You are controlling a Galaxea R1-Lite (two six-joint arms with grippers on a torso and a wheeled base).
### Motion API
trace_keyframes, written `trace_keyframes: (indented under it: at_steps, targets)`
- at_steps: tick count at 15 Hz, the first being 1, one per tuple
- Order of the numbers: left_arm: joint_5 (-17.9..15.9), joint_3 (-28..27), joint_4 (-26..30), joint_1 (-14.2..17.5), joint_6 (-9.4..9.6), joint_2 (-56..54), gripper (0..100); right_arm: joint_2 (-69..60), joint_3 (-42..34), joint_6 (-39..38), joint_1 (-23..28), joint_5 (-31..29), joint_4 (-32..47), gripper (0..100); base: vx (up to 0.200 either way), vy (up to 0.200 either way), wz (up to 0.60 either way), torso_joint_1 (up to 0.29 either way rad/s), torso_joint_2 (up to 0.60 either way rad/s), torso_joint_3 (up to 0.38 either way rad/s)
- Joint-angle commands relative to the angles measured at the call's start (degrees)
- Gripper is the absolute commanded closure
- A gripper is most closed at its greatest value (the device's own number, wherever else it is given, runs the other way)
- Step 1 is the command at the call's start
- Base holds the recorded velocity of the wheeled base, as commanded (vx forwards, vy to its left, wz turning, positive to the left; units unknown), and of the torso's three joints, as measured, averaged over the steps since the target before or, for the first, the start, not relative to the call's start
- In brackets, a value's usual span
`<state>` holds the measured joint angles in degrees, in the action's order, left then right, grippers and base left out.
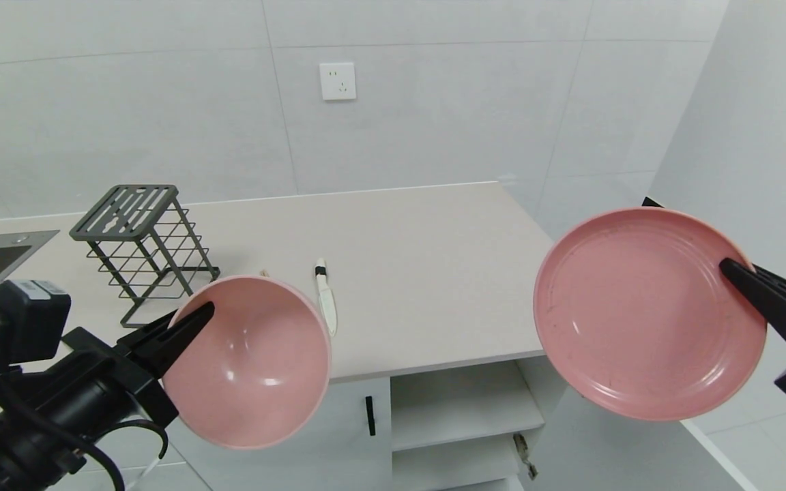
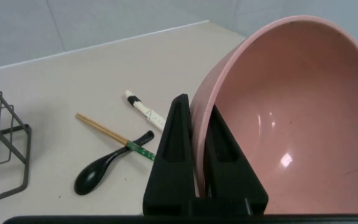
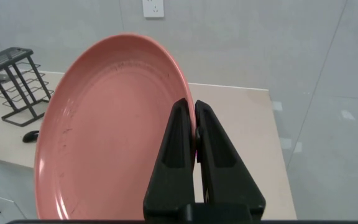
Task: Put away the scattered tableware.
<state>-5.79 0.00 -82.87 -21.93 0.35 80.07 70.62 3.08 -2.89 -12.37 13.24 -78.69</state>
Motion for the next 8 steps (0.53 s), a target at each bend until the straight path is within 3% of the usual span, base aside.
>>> trace_keyframes:
  at_steps: [1,7,8]
  targets:
    - [0.0,0.0,0.5,-0.8,0.00,0.2,100,0.5,-0.2,0.1,-0.1,0.0,-0.1,100,0.000,0.000,0.00,-0.066,0.13,0.071]
    - [-0.1,0.0,3.2,-2.9,0.26,-0.2,100,0.6,-0.7,0.3,-2.2,0.0,-0.1,100,0.000,0.000,0.00,-0.198,0.39,0.191]
    - [-0.1,0.0,3.9,-3.1,1.67,-0.2,100,0.5,-0.7,0.3,-2.2,0.0,-0.1,100,0.000,0.000,0.00,-0.144,0.30,0.139]
